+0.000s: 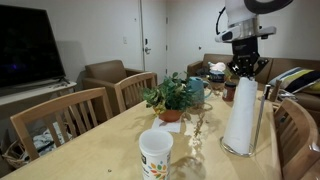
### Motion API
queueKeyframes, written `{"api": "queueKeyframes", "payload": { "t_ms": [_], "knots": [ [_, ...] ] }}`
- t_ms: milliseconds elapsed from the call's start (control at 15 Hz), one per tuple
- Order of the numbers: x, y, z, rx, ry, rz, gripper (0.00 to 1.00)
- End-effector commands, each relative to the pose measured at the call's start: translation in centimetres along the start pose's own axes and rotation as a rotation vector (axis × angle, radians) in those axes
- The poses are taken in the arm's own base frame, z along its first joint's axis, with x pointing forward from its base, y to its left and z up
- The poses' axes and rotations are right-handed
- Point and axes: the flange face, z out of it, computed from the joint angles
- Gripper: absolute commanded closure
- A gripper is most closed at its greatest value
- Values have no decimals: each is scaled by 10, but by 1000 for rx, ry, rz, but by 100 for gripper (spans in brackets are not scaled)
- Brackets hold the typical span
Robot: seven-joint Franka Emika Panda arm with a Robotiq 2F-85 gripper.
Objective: Move the paper towel holder to the right, remove the lid from the white can on the left
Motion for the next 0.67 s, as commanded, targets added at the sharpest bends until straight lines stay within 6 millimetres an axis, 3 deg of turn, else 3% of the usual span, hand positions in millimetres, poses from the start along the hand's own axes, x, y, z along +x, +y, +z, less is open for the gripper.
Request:
{"api": "queueKeyframes", "payload": {
  "t_ms": [0,267,600],
  "knots": [
    [-30,-13,-12,-22,31,50,97],
    [-51,-14,-28,-36,31,97,97],
    [-63,-8,-65,-56,25,145,97]
  ]
}}
